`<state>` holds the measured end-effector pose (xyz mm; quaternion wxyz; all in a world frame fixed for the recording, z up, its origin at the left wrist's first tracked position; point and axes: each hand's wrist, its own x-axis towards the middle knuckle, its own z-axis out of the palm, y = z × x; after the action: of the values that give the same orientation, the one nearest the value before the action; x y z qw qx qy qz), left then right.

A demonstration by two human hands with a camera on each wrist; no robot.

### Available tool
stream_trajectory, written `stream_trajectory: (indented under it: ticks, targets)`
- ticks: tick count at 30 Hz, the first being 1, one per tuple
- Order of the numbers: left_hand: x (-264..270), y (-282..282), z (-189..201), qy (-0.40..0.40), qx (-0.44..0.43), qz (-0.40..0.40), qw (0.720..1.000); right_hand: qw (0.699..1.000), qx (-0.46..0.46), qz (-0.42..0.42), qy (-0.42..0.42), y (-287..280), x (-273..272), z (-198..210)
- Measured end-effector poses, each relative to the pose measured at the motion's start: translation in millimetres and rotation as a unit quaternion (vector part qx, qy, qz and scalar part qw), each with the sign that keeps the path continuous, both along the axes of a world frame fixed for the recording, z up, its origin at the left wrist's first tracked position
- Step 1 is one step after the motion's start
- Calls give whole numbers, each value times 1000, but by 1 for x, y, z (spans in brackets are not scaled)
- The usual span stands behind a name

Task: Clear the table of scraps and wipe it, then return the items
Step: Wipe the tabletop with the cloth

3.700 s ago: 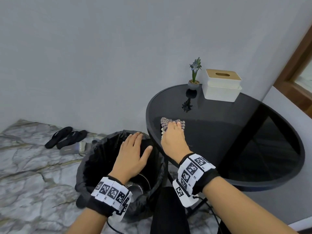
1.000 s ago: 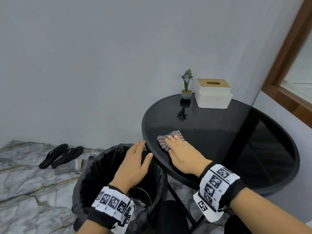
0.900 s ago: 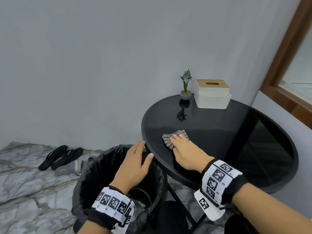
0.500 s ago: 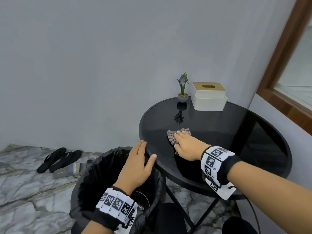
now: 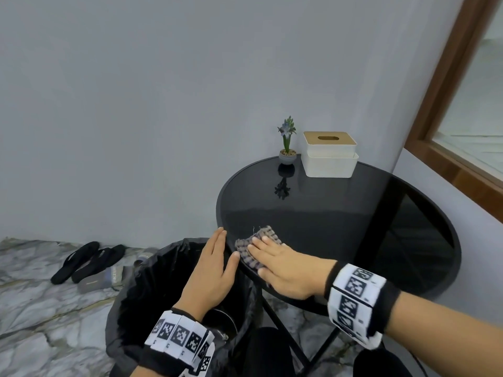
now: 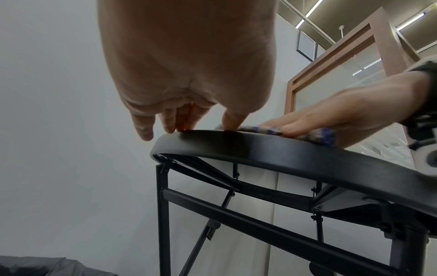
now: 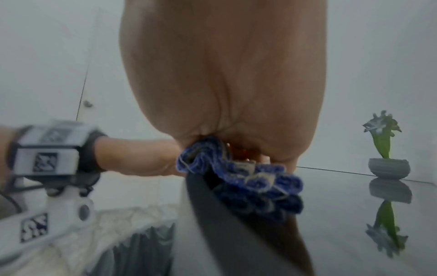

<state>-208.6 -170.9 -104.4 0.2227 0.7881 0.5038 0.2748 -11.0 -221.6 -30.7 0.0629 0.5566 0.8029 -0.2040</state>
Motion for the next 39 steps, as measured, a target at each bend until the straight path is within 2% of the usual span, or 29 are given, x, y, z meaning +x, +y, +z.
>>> stream_trajectory:
  ticks: [3, 7, 12, 16, 22, 27, 35, 39]
  targets:
    - [1, 0, 1, 1, -2, 1, 1000, 1000, 6, 6, 0, -19, 17, -4]
    - [4, -1, 3, 8, -3, 3, 1000, 999, 25, -44, -15, -14, 34, -6]
    - [1, 1, 4, 17, 7, 13, 1000, 992, 58, -107, -10, 9, 18, -14]
    - [2, 0, 4, 22, 14, 11, 1000, 990, 105, -93, 17, 9, 2, -23]
    - [2, 1, 6, 22, 18, 14, 1000, 989, 123, -37, 70, -26, 15, -25]
    - [3, 0, 11, 21, 7, 16, 1000, 988, 143, -42, 38, -40, 50, -22]
    - [35, -8, 14, 37, 53, -21, 998, 992, 46, -111, -27, 0, 79, -2]
    - [54, -10, 15, 99, 76, -20, 992, 986, 40, -159, -16, 24, 80, 3]
